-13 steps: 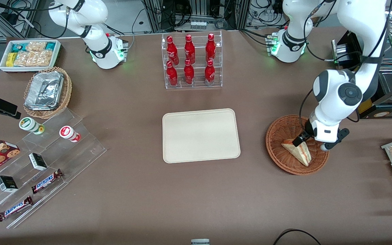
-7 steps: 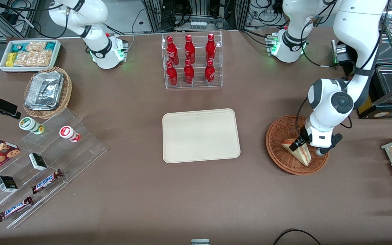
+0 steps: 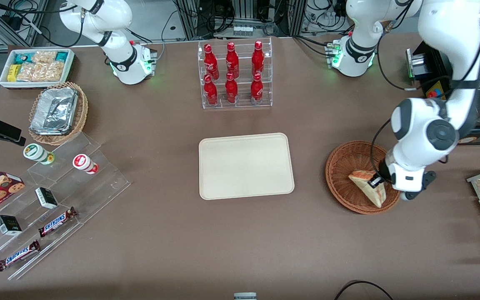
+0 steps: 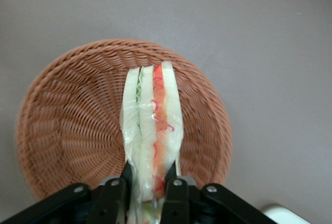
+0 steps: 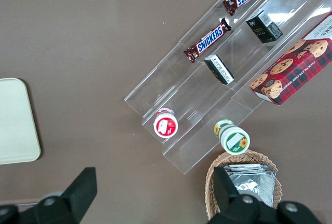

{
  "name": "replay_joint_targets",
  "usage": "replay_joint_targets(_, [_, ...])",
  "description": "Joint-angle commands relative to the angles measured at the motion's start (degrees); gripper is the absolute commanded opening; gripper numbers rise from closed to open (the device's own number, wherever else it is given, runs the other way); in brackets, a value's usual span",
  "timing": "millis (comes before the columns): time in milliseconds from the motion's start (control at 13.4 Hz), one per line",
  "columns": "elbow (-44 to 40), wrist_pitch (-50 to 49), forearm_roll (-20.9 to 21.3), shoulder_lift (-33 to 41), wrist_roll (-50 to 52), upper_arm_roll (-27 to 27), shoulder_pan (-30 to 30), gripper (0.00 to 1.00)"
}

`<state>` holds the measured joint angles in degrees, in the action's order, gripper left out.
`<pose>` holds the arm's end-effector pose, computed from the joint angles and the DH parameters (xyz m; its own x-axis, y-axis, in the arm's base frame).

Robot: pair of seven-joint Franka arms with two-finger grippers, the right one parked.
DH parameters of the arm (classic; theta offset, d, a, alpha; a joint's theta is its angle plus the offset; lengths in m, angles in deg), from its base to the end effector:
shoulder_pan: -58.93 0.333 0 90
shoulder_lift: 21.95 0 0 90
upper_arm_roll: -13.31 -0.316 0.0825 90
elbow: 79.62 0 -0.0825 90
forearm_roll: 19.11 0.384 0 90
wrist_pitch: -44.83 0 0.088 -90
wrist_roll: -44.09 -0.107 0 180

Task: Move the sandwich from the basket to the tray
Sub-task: 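Lift the sandwich and carry it over the cream tray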

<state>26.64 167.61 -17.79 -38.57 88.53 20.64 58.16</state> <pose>0.6190 -0.0825 0.3672 0.8097 0.5867 -0.0114 0.5868 -0.8096 0.0128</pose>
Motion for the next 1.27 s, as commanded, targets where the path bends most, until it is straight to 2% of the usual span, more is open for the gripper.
replay_joint_targets(0, [-12.18, -12.36, 0.52, -0.07, 0.74, 2.51, -2.55, 0.00])
replay_joint_targets(298, [-18.80, -14.06, 0.35, -3.32, 1.88, 2.69, -14.14, 0.00])
replay_joint_targets(670, [-27.94, -11.27, 0.70, -15.35, 2.14, 2.52, -27.42, 0.00])
replay_joint_targets(968, [-27.69, -3.36, 5.87, -21.68, 8.72, 2.34, -34.81, 0.00])
replay_joint_targets(1191, [-27.25, -0.80, 8.96, -25.38, 10.23, 2.34, -37.11, 0.00])
